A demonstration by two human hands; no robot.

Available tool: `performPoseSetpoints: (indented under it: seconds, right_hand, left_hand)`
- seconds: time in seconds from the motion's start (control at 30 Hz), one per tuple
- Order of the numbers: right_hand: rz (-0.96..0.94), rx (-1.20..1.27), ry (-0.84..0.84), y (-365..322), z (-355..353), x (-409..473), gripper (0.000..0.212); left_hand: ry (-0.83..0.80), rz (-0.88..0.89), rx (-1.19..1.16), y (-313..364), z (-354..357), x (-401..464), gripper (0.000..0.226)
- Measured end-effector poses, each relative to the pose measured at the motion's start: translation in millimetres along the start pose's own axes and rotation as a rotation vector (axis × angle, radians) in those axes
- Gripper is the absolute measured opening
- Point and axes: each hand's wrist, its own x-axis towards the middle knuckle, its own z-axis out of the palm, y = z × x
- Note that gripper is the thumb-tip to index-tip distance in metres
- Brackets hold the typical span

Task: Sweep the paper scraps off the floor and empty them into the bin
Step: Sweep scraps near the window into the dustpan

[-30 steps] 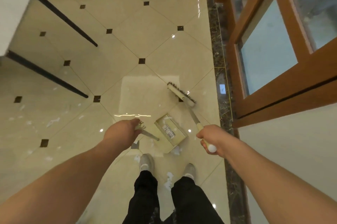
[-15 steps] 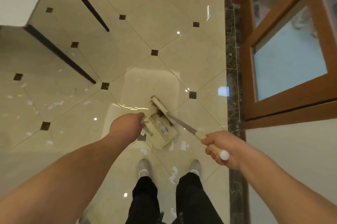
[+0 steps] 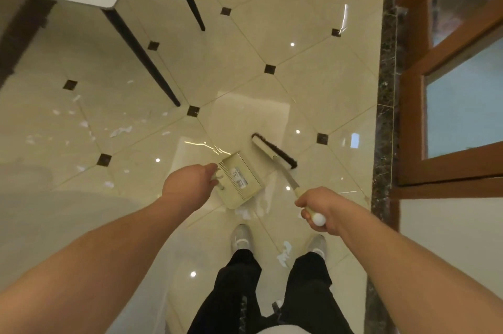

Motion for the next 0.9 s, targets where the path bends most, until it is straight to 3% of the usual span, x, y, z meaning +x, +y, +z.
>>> performPoseSetpoints:
  seconds: [0.2,0.4,0.6,0.9]
  right_hand:
    - [0.043,0.386,-0.098,54,-7,-39,0.028]
    - [0.018,0.707,-0.049,95,-13,-70,0.021]
    - [-0.017,1.196,0.036,154,-22,-79,0.013]
    - [0.161,1.372,0.181,296,11,-92,0.005]
  left_hand:
    - [0.037,0.052,0.018,-25,-13,-8,0.032]
    - [0.084,0.128,0.032,-30,-35,-28,0.028]
    - [0.110,0.140,0.114,-13,-36,-62,0.034]
    - [0.179,0.135,0.128,4,16,-156,0.027]
